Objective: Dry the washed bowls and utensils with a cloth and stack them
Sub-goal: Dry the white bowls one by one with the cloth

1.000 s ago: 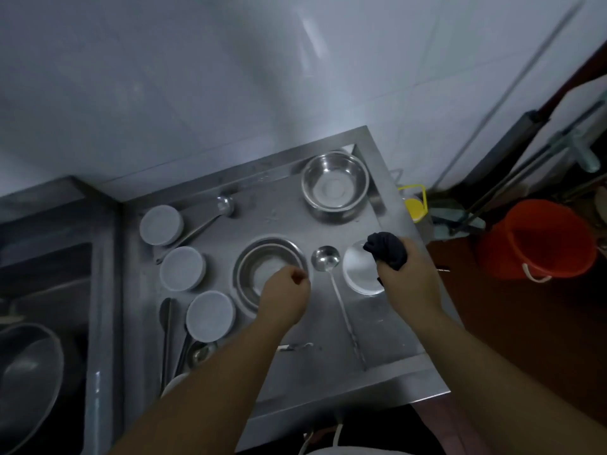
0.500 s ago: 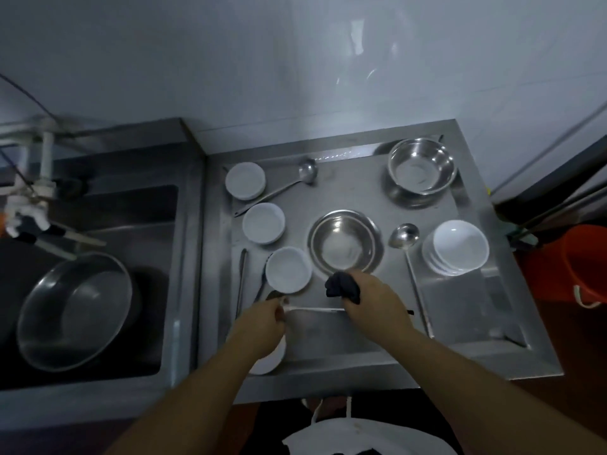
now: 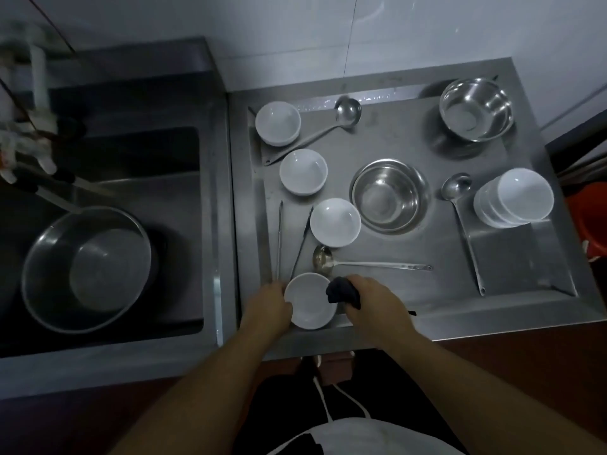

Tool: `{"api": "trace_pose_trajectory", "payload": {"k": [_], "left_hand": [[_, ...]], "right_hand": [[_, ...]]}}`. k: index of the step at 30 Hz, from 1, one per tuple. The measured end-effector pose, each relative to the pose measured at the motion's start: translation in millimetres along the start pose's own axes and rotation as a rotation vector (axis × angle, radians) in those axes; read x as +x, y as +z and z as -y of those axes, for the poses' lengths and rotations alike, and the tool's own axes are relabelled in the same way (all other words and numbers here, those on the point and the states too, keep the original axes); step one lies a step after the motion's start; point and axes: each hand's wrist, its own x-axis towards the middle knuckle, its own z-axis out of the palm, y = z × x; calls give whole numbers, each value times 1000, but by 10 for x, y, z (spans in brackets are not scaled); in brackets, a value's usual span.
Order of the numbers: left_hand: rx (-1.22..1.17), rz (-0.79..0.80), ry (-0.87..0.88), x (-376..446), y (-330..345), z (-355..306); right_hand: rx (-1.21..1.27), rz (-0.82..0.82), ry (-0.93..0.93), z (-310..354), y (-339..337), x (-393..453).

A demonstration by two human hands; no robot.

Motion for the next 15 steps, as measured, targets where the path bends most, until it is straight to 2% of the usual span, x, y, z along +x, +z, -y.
{"api": "trace_pose_trajectory", "payload": {"k": [8,15], "left_hand": [[-43,-53,-90,128,80,-90],[-182,26,-158,73,-21,-134]], "right_hand": [[90,-30,30,-43,110,32],[160,-36,60,-79,0,17]]}}
